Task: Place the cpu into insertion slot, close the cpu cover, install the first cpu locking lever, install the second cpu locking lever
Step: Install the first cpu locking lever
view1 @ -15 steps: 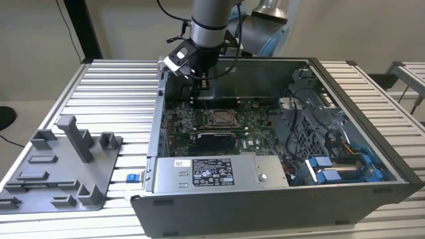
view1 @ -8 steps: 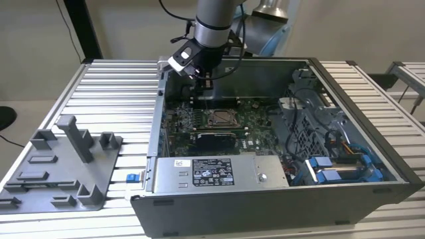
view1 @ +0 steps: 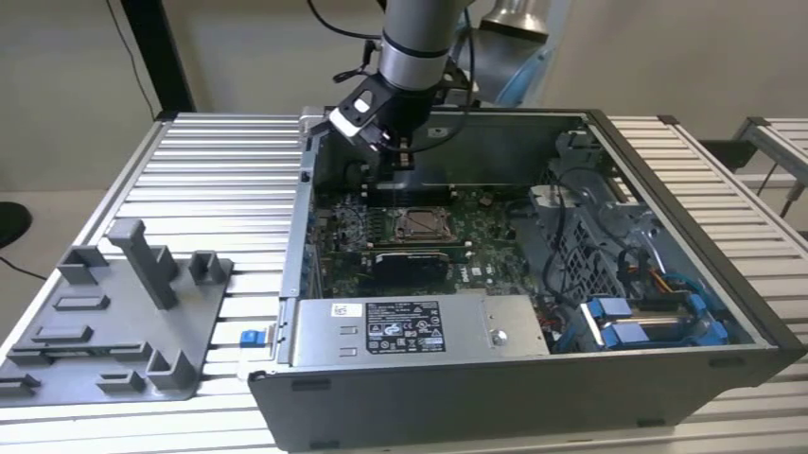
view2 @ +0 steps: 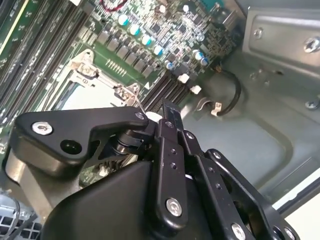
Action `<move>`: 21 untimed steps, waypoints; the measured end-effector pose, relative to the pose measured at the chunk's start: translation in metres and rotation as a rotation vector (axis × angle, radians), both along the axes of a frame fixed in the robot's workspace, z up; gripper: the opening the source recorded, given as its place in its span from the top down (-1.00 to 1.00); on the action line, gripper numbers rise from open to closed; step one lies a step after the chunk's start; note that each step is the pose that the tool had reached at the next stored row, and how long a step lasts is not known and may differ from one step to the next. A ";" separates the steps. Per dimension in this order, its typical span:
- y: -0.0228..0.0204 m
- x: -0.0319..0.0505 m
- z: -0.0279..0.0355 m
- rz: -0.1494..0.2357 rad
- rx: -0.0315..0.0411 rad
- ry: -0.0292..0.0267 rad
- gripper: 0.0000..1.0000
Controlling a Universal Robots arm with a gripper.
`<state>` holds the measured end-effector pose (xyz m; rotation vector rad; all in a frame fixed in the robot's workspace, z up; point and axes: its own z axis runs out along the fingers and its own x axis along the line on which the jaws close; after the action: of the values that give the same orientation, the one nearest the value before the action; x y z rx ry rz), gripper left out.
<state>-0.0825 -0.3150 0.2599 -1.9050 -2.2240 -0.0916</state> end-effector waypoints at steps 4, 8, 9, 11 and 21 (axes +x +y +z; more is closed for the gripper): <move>-0.0010 0.0054 0.0002 0.005 0.0067 -0.0026 1.00; -0.0019 0.0108 0.0004 0.010 0.0135 -0.0054 1.00; -0.0021 0.0120 0.0004 0.011 0.0150 -0.0064 1.00; -0.0023 0.0140 0.0003 0.014 0.0175 -0.0090 1.00; -0.0026 0.0155 -0.0002 0.018 0.0187 -0.0188 1.00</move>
<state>-0.0670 -0.3176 0.2598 -1.8820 -2.2437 -0.1275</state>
